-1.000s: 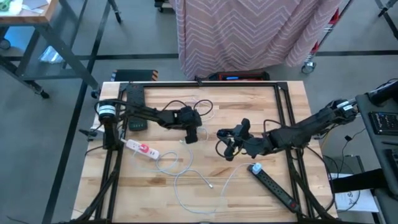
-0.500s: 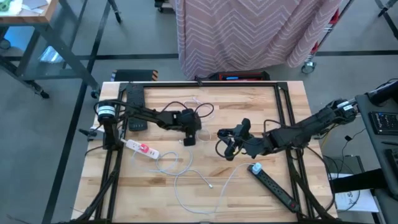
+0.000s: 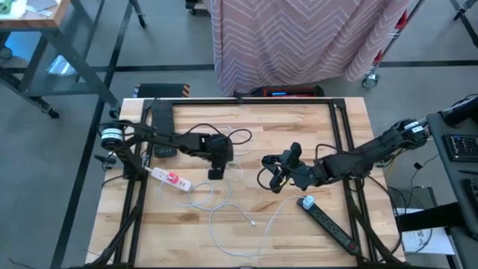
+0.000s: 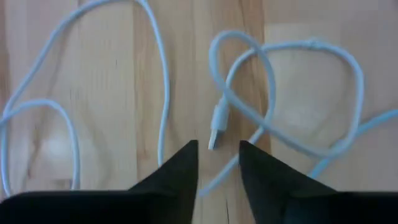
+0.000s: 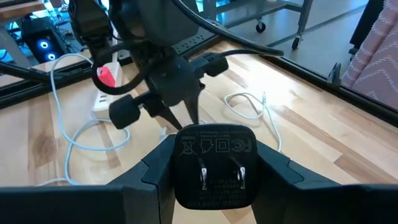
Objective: Insert USB
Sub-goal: Insert the white USB cable into the black charger adapter
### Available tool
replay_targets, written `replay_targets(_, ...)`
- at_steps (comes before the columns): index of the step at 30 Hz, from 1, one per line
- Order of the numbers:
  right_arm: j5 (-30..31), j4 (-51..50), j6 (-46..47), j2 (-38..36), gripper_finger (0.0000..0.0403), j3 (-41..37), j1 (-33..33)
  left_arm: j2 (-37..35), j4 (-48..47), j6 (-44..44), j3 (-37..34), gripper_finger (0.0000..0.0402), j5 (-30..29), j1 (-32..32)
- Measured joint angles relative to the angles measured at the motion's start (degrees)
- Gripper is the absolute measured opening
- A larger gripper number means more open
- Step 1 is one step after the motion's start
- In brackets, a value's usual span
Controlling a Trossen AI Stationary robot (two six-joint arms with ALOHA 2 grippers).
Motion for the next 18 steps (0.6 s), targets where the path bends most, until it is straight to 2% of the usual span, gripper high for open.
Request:
replay_targets(4,0.0,0.3,0.0,0.0,0.0131,0.0,0.0,1.6,3.8,1.1,0.0,0.0145,-0.1,0.0)
replay_targets(8,0.0,0.3,0.0,0.0,0.0131,0.0,0.0,3.9,5.9,1.7,0.8,0.0172,-0.1,0.0)
replay_targets(11,0.0,0.3,0.0,0.0,0.0131,0.0,0.0,6.5,5.5,2.8,2.0,0.0169,1.6,0.0)
replay_targets(18,0.0,0.1,0.0,0.0,0.0131,0.0,0.0,9.4,2.0,3.1,6.6,0.0128,2.7,-0.5)
